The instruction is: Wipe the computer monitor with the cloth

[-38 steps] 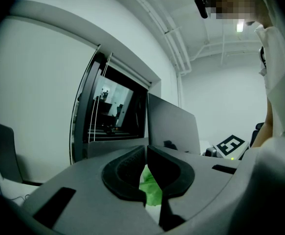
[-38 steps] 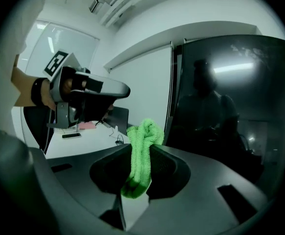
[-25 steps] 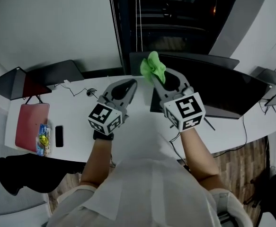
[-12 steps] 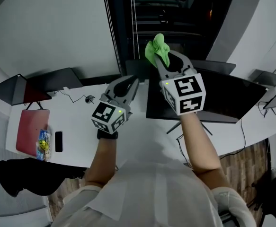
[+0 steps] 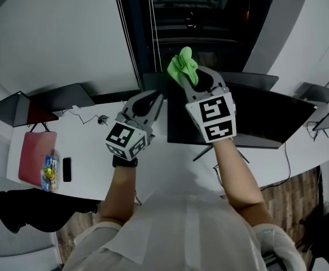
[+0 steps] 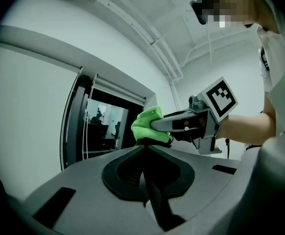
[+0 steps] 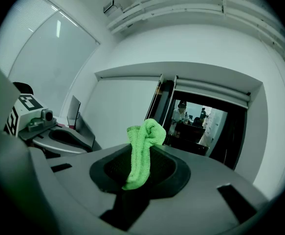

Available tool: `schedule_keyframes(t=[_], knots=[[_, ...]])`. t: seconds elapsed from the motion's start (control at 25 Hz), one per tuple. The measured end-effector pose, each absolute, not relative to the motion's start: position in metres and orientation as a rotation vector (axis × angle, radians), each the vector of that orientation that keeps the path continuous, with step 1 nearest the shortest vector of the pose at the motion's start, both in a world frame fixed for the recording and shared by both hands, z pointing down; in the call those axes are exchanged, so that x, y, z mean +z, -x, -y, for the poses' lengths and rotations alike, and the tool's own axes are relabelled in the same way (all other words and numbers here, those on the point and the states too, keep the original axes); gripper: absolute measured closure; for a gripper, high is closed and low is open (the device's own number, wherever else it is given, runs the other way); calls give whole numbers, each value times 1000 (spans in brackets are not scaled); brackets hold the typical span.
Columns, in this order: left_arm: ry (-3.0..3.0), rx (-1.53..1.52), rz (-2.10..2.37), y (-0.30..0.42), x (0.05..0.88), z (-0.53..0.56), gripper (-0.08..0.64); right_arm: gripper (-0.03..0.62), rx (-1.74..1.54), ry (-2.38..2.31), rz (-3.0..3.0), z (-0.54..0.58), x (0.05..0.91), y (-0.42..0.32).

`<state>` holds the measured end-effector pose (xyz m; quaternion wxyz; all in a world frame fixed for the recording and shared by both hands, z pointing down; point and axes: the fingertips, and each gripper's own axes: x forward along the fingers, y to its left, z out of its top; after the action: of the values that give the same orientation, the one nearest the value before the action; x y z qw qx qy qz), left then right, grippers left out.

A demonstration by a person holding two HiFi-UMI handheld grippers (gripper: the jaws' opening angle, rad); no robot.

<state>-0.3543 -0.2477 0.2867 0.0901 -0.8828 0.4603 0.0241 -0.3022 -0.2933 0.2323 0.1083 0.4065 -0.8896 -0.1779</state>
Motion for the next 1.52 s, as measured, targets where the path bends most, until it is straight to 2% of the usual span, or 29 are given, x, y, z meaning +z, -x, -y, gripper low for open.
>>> schedule_keyframes(t=[0.56, 1.52], knots=[[2641, -11, -1214, 321, 245, 261, 534, 522, -482, -1163, 2645, 296, 232, 268], [2671, -155, -1186, 280, 241, 278, 538, 522, -459, -1148, 2645, 302, 233, 194]])
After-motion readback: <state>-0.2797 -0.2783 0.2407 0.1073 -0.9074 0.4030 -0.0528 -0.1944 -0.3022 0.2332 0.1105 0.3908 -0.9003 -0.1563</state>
